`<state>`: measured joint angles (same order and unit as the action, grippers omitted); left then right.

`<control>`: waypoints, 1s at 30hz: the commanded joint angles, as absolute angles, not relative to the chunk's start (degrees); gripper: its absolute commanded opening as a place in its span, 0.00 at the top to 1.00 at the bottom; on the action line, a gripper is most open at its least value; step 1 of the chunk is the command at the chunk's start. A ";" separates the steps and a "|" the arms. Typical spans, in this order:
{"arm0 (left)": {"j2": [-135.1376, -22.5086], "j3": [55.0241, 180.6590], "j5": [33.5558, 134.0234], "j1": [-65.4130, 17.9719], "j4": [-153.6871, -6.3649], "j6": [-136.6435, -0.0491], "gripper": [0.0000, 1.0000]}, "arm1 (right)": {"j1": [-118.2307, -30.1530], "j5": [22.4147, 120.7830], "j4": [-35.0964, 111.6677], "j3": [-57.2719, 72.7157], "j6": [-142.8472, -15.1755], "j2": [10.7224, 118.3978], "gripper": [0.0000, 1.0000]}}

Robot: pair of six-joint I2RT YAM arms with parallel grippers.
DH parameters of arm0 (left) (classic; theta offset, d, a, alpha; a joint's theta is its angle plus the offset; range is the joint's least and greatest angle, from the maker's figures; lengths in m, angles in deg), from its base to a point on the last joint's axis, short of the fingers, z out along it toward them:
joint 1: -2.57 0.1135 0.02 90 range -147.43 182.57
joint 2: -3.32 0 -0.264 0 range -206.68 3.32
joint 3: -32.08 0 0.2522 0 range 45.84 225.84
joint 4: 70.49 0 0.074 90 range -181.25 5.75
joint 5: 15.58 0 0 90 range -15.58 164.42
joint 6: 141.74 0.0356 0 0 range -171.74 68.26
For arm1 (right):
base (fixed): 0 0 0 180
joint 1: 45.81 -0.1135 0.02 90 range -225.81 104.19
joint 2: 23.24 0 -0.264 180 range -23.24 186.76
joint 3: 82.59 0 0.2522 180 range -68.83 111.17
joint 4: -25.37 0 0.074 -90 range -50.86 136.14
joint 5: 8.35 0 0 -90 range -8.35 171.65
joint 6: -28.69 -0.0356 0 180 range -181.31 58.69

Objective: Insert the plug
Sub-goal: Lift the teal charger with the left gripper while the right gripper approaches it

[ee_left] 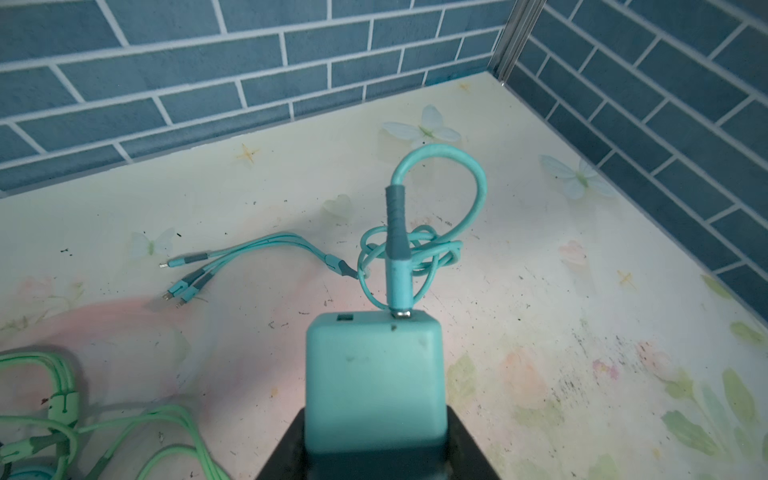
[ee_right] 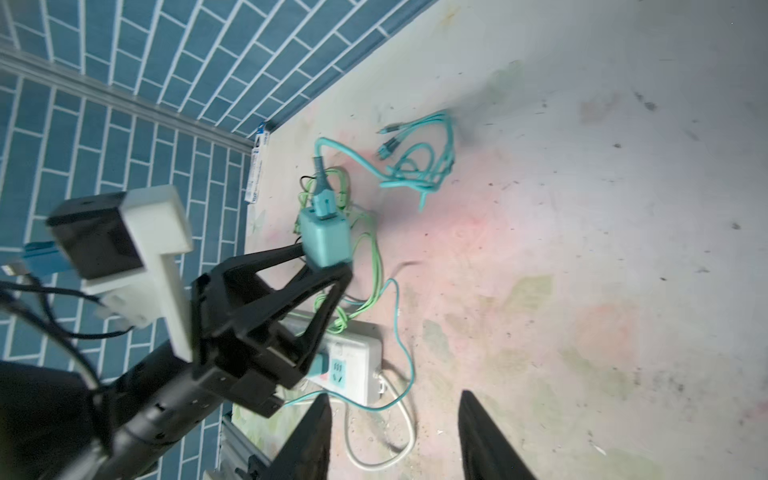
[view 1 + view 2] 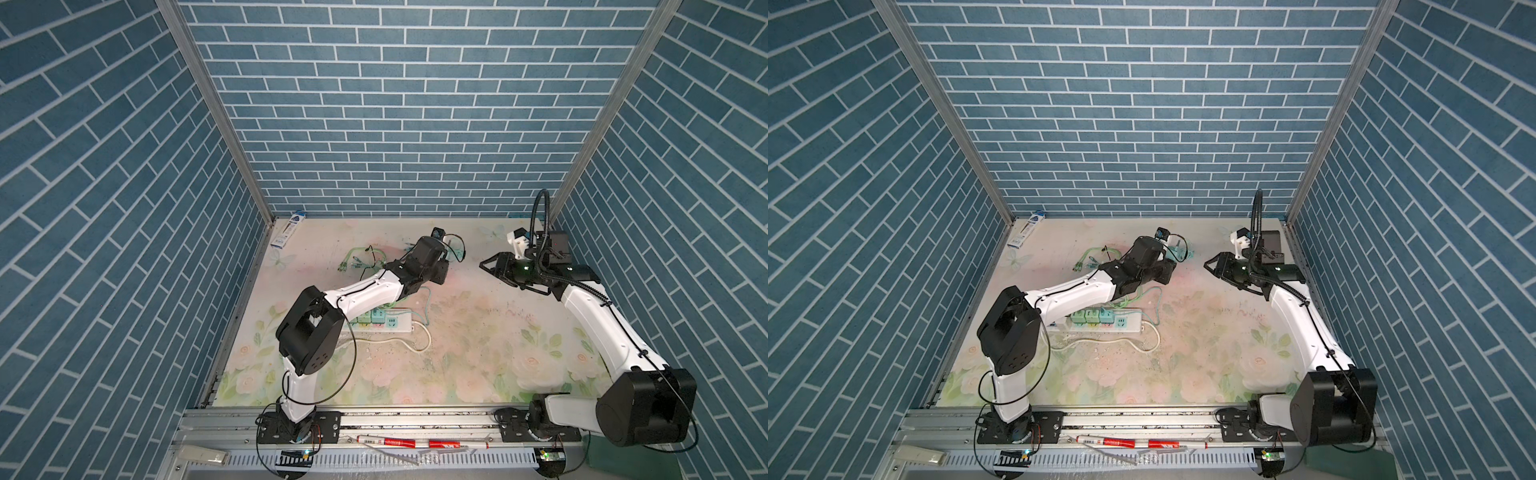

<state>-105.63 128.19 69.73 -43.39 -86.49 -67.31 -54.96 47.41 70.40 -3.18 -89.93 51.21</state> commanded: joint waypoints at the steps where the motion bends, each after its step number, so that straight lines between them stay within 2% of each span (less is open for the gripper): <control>1: -104.28 125.55 69.40 -43.66 -80.43 -66.70 0.75 | -58.42 46.61 76.68 1.46 -85.68 51.99 0.51; 14: -99.98 117.72 70.92 -44.70 -74.03 -66.91 0.76 | -64.82 47.82 71.14 4.48 -87.79 59.25 0.50; 30: -96.52 112.41 74.23 -45.95 -69.92 -64.98 0.78 | -65.14 44.71 73.08 12.65 -83.33 69.22 0.51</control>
